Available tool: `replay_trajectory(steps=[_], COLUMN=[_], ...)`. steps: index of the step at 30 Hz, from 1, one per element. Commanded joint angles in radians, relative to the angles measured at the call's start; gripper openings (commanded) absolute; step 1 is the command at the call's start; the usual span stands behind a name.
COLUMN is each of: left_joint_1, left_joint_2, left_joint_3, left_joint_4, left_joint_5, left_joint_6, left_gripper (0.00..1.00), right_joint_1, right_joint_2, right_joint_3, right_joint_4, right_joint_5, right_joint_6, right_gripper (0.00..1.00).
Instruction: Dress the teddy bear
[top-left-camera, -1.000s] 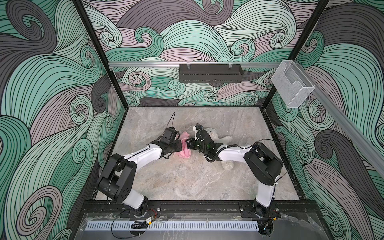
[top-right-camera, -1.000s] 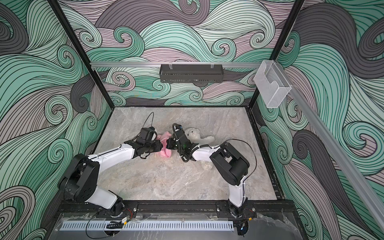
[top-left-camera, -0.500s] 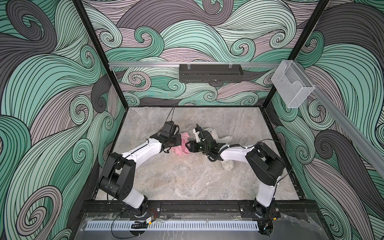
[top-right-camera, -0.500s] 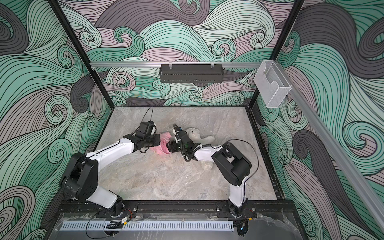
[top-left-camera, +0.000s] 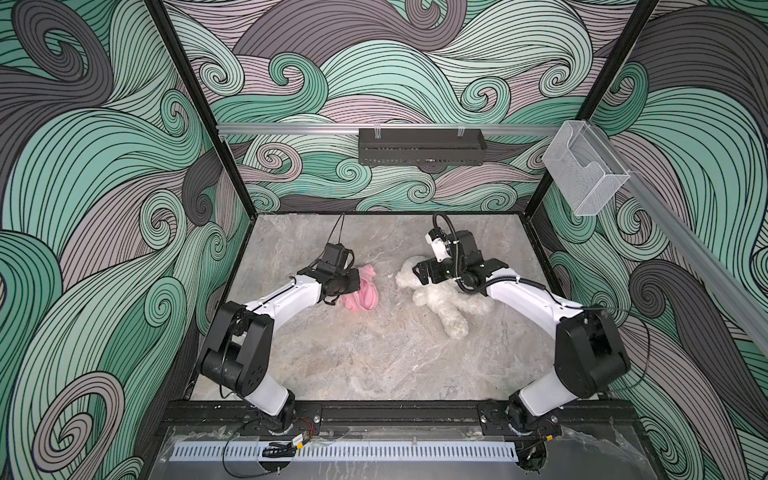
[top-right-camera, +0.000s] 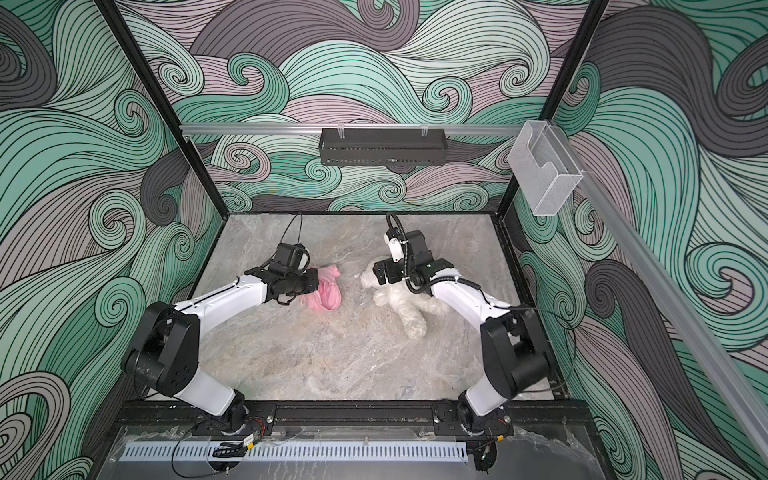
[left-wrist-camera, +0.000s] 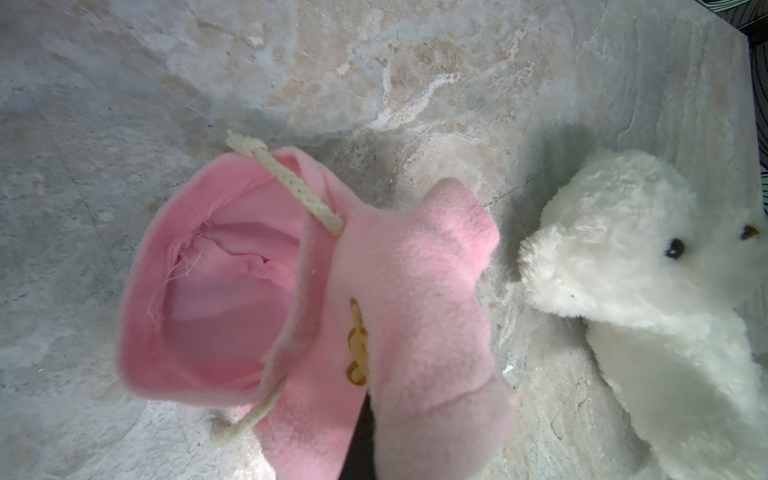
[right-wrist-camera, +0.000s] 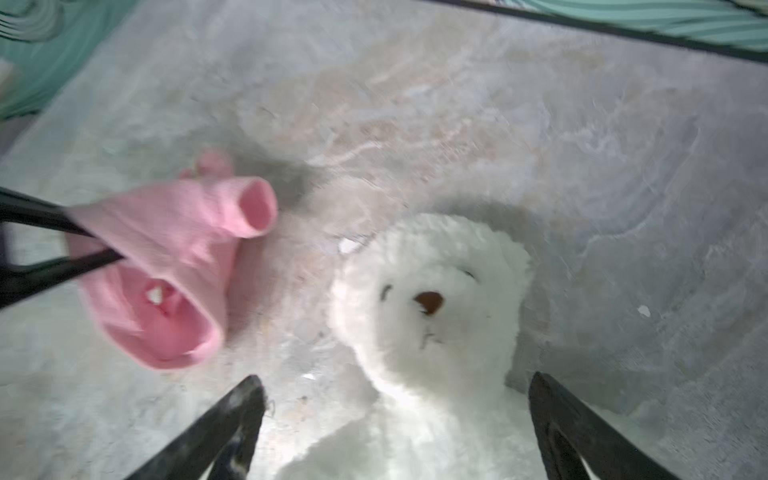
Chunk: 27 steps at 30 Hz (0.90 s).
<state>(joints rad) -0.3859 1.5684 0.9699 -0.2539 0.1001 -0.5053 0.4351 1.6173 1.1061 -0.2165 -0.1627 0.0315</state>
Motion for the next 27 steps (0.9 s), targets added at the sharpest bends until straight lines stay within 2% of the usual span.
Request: replay_trajectory(steps=[1,4,7,9,10,11,13,16,18,21,24,27], left_joint_1=[0.004,0.004,0.004,0.003,0.004,0.004,0.004,0.009,0.01,0.016,0.026,0.028], left_joint_2=[0.0,-0.002,-0.003,-0.001,0.001,0.008,0.018,0.038,0.046,0.052,0.042,0.034], left_joint_3=[0.02,0.02,0.017,0.016,0.016,0.018,0.028,0.051,0.065,0.073,0.081,0.083], left_joint_4=[-0.018,-0.015,-0.013,-0.002,0.002,0.006,0.001,-0.017,-0.03,-0.035,-0.056,-0.067], left_joint_5=[0.028,0.044,0.06,0.077,0.091,0.105,0.125,0.152,0.167,0.19,0.199,0.216], left_joint_6=[-0.01,-0.015,-0.021,-0.021,-0.021,-0.022,-0.031,-0.042,-0.038,-0.004,0.059,0.119], left_gripper=[0.0,0.0,0.0,0.0,0.0,0.0,0.0,0.0,0.0,0.0,0.0,0.0], right_joint_1=[-0.022,-0.016,-0.013,-0.015,-0.015,-0.015,-0.014,-0.011,-0.002,0.056,0.152,0.229], right_joint_2=[0.094,0.17,0.24,0.294,0.318,0.339,0.333,0.194,0.062,-0.055,-0.081,-0.038], right_joint_3=[0.045,0.075,0.087,0.115,0.131,0.147,0.148,0.013,-0.131,-0.275,-0.289,-0.25], right_joint_4=[-0.081,-0.071,-0.021,-0.005,-0.005,-0.002,-0.004,0.079,0.205,0.35,0.333,0.337], right_joint_5=[-0.081,-0.141,-0.129,-0.135,-0.151,-0.18,-0.217,-0.313,-0.467,-0.649,-0.748,-0.806], right_joint_6=[-0.084,-0.101,-0.126,-0.144,-0.151,-0.156,-0.147,-0.106,-0.043,0.028,0.028,0.023], right_gripper=[0.99,0.99,0.99,0.95,0.88,0.74,0.54,0.31,0.26,0.26,0.25,0.24])
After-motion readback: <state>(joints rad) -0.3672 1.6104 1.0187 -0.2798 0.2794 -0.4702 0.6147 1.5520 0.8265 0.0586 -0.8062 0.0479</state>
